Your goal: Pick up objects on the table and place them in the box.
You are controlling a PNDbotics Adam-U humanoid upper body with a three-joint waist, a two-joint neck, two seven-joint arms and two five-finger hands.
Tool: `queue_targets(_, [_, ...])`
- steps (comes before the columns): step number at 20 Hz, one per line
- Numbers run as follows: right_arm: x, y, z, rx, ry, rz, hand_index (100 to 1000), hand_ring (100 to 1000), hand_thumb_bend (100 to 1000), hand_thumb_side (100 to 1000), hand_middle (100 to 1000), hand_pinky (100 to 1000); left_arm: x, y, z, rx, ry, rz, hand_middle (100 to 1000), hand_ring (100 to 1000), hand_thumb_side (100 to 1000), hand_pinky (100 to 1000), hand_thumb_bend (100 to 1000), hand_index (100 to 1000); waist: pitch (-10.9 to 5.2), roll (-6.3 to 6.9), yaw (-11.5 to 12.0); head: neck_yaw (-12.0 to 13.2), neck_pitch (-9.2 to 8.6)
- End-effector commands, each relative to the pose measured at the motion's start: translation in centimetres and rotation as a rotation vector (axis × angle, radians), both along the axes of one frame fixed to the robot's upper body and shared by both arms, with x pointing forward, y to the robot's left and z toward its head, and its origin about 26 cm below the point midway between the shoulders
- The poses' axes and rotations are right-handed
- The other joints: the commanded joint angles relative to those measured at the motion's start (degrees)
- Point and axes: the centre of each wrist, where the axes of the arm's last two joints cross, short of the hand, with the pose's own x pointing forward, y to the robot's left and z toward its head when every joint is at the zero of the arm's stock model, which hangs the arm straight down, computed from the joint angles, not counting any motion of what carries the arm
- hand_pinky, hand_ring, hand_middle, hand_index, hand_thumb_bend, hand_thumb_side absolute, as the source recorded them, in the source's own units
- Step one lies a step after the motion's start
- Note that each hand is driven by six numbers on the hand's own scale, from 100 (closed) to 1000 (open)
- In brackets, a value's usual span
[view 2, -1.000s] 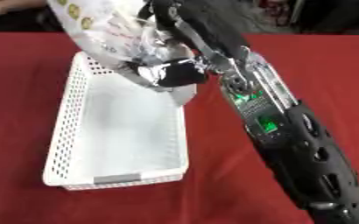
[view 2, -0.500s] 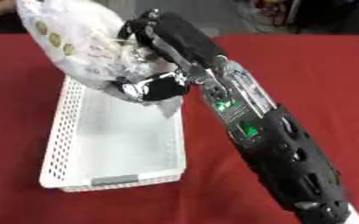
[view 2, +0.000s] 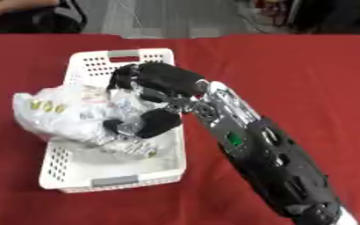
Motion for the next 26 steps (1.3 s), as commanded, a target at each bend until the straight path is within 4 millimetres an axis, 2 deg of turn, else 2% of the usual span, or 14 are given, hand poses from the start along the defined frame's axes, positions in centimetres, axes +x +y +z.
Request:
queue_targets(1, [0.1,-0.3,0.6,0.020,-0.022,0.000,787,679,267,730,739,359,0.2,0.0,0.7,0.011,-0.021,-0.007,777,866,1000,825,273,784,-0.69,0.21,-0.1,-0.5,-0.54])
queue_targets(7, [0.2,-0.4,0.4,0.018,-0.021,-0.003,783,676,270,724,735,357,0.2,0.0,0.7,0.011,-0.021,-0.007,777,866,1000,825,272,784,-0.69,0.23,-0.2,-0.6,-0.52])
queue_targets(10, [0.2,-0.5,0.4,0.023,-0.022,-0.005,802,680,345,749,741,358,0.2,0.0,0.7,0.011,-0.021,-0.007,777,866,1000,825,272,784,-0.69,0.23,-0.2,-0.6,-0.53])
queue_targets(13, [0.1,-0.7,0.7,0.047,-0.026,0.003,860,699,592,817,762,365,0.2,0.0,0.7,0.011,-0.020,-0.007,777,866,1000,825,271,784,-0.68,0.24,-0.3,-0.6,-0.53])
queue_targets(14, [0.0,-0.9,0.9,0.061,-0.029,0.007,915,740,691,861,802,397,0.2,0.0,0.7,0.010,-0.020,-0.006,777,866,1000,825,271,784,-0.68,0.26,-0.3,-0.6,-0.53])
queue_targets(15, [-0.1,-1.0,1.1,0.079,-0.019,0.012,970,787,721,900,852,459,0.2,0.0,0.7,0.010,-0.020,-0.006,777,866,1000,825,272,784,-0.68,0.28,-0.3,-0.6,-0.54])
queue_targets(16, [-0.2,-1.2,1.6,0.090,-0.027,0.016,991,809,733,917,874,495,0.2,0.0,0.7,0.010,-0.021,-0.006,777,866,1000,825,272,784,-0.69,0.29,-0.4,-0.6,-0.55])
queue_targets(20, [-0.7,-2.2,3.2,0.145,-0.070,0.005,1000,833,742,916,901,512,0.2,0.1,0.7,0.009,-0.021,-0.004,777,866,1000,826,271,784,-0.72,0.28,-0.5,-0.5,-0.60])
queue_targets(26, [-1.1,-2.8,3.9,0.160,-0.082,-0.019,1000,836,736,904,904,519,0.2,0.1,0.7,0.009,-0.022,-0.003,778,863,1000,826,271,784,-0.70,0.29,-0.4,-0.5,-0.68])
